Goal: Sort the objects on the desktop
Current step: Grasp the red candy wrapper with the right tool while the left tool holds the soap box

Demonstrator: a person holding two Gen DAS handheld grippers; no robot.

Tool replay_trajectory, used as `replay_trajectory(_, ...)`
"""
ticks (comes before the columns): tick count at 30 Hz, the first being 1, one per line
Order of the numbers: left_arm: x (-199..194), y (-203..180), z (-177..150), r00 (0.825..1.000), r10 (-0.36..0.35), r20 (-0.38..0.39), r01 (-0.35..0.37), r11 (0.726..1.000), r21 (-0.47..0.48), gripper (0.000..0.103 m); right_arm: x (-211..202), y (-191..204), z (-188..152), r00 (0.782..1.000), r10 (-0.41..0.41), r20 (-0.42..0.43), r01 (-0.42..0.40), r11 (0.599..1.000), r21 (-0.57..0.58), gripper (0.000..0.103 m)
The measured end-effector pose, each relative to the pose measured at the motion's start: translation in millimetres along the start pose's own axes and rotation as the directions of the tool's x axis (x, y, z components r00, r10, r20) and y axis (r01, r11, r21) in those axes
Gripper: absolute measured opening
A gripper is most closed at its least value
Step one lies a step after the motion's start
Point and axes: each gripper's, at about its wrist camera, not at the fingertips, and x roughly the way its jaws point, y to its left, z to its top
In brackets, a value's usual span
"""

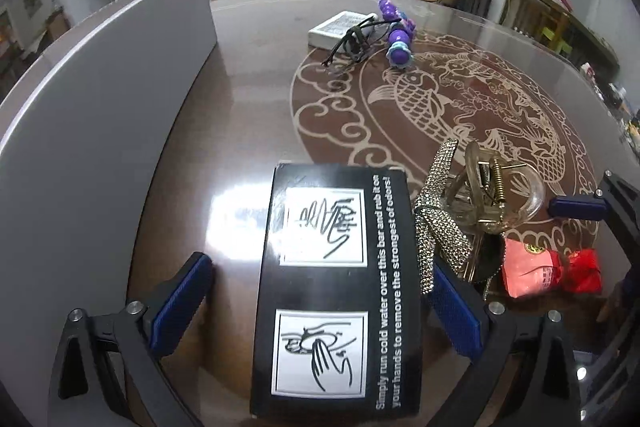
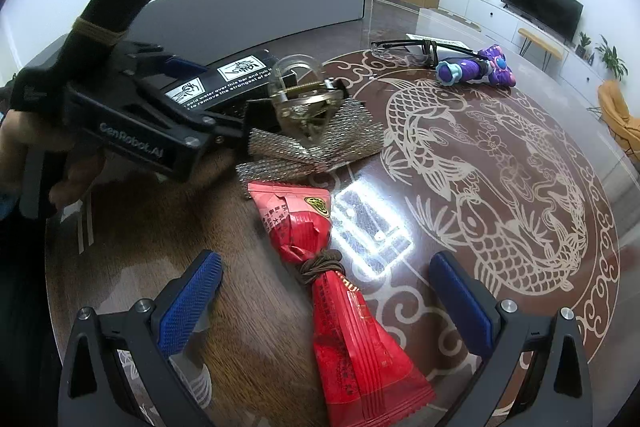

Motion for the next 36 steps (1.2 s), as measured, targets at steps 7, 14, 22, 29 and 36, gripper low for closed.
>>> replay_trajectory(7,-28.3,-5.2,-34.2,0.996,0.042,0.075,-0.038,0.998,-0.056,0.060,2.0,-0.7,0.6,1.000,0.002,0.000,-0.002,1.000,0.002,0.103)
replay_trajectory(14,-43.5,-0.7,-59.4,0.997,0.059,0.048,-0.053,0.990,-0.128,0.091,0.9,-3.0,-0.4,1.000,0.002,0.000,-0.002,1.000,0.002,0.103)
replay_trajectory(22,-39.0,3.4,-57.0,0.995,0.089,0.045,-0.081,0.985,-0.150,0.094,1.1,-2.8,-0.4,1.000,0.002,-0.001,-0.002,1.000,0.002,0.103)
replay_trajectory(29,-40.0,-6.3,-56.8,0.998,0.052,0.032,-0.049,0.994,-0.098,0.098,1.0,-2.6,-0.5,1.000,0.002,-0.001,-0.002,1.000,0.002,0.103)
replay_trajectory(36,-60.7,8.2,-72.4,0.999,-0.008,0.033,0.014,0.982,-0.189,0.098,1.1,-2.5,-0.5,1.000,0.002,-0.001,-0.002,1.000,0.002,0.103)
